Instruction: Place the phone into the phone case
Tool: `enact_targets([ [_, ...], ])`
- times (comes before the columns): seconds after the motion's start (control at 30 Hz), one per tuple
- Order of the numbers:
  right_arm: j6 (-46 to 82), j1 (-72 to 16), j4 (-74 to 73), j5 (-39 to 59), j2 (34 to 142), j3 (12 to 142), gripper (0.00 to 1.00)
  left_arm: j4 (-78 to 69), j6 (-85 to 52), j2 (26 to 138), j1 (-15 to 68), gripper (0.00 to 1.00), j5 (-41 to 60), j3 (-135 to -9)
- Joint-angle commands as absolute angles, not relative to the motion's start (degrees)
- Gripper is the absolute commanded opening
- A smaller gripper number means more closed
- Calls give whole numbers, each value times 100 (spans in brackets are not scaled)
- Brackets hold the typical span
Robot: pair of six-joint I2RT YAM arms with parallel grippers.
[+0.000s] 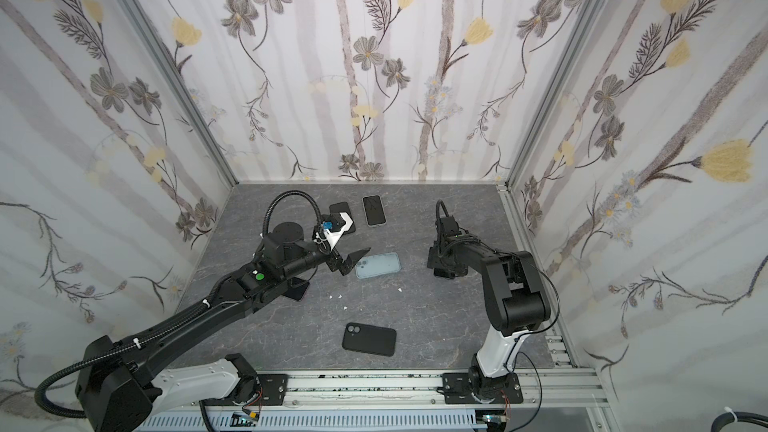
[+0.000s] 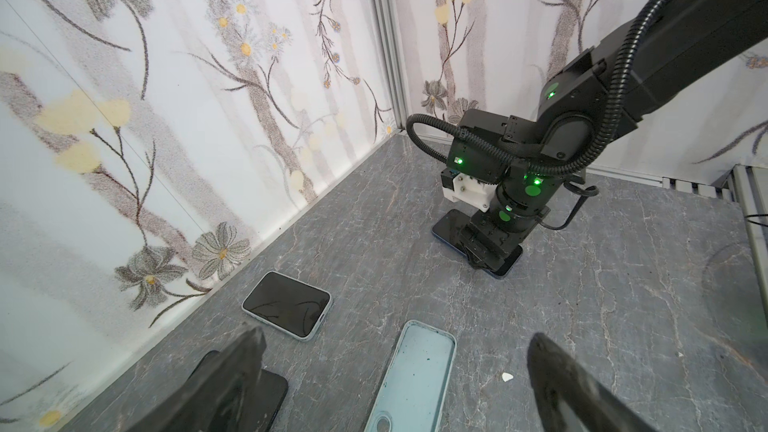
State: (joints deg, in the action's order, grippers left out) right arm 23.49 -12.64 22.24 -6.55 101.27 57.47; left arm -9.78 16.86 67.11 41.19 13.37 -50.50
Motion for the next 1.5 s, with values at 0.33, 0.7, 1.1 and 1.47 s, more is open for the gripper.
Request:
enact_targets([
  [0.33, 2199, -1195, 2391, -454, 10298, 5713, 66, -681, 1492, 6850, 4121, 100, 921, -5398],
  [0.7, 1922, -1237, 1961, -291, 9555, 5204, 55, -595, 1411, 6960, 4122, 100, 518, -5496],
  [1.1, 1728, -1447, 1268, -559, 8838, 4594, 43, -585, 1260, 7094, 4112, 100, 125, -5545],
  [1.47, 1475, -1828, 891, -876, 8232, 4410, 43, -193, 854, 7427, 4079, 100, -82, -5926],
])
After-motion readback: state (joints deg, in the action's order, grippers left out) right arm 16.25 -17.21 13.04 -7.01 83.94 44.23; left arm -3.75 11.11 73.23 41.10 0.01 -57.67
